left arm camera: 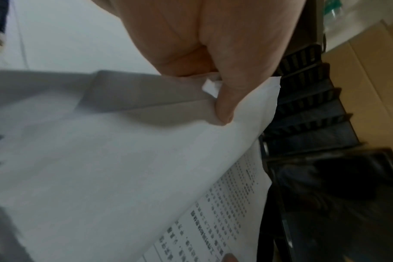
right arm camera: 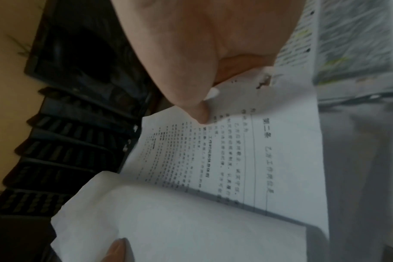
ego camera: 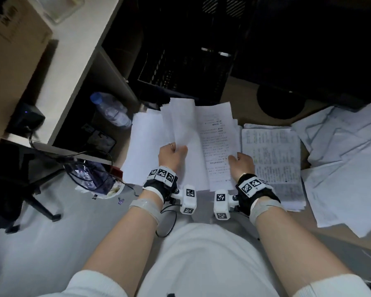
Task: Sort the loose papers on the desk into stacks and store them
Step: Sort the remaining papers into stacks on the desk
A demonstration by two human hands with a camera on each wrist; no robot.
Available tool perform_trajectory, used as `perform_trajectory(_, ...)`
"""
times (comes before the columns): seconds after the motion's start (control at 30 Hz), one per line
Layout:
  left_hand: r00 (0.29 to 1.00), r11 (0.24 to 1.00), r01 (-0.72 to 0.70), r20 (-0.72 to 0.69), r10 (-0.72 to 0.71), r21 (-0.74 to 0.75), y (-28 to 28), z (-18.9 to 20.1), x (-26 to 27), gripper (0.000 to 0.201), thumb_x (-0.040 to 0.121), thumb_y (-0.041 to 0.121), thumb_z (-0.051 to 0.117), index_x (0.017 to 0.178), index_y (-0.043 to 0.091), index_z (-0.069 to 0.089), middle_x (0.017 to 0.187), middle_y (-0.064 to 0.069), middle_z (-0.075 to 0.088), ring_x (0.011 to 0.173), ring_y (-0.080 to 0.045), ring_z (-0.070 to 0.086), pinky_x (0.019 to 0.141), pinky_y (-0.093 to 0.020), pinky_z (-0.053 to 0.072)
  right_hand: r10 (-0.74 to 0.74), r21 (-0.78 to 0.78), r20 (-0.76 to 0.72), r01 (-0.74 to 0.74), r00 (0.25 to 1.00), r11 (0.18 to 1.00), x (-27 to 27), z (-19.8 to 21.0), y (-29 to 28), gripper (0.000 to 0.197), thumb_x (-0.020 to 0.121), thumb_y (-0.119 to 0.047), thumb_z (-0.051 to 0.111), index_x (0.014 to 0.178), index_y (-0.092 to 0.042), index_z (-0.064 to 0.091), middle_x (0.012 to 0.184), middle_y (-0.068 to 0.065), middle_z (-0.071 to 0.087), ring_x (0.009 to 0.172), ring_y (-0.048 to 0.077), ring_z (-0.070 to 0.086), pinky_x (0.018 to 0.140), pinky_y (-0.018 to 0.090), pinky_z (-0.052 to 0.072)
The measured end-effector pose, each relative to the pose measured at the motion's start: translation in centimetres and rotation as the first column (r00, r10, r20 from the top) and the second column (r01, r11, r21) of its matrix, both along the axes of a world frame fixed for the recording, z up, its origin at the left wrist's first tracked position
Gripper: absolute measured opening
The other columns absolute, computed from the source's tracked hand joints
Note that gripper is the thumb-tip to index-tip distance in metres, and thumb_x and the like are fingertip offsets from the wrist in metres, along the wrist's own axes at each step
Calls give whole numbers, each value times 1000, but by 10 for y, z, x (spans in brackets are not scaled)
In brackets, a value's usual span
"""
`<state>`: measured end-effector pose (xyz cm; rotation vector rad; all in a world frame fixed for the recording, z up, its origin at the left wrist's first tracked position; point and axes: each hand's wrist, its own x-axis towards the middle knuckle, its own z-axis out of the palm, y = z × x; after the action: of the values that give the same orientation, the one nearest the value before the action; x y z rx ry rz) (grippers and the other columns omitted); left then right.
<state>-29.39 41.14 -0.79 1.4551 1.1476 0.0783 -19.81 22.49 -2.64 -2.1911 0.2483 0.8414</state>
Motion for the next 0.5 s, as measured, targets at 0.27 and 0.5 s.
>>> perform_trajectory(0.27, 982, 983, 184, -57, -183, 14, -75, -15, 35, 20, 66, 32, 64, 70, 13, 63, 64, -3, 55, 61, -16, 46, 60, -27, 40, -76, -98, -1, 76, 997, 992, 9, -10, -99, 15, 95, -17, 48, 81, -14, 50, 94, 12, 61, 78, 26, 50, 69, 28, 36)
perform_trajectory(0.5, 978, 980, 199, -56, -199, -6, -132, -24, 41, 27, 69, 28, 68, 79, 2, 69, 69, -7, 59, 64, -16, 51, 62, -28, 41, -78, -185, 5, 78, 997, 980, 17, -8, -152, 17, 98, -11, 44, 98, -4, 60, 115, 19, 65, 87, 30, 52, 74, 29, 36)
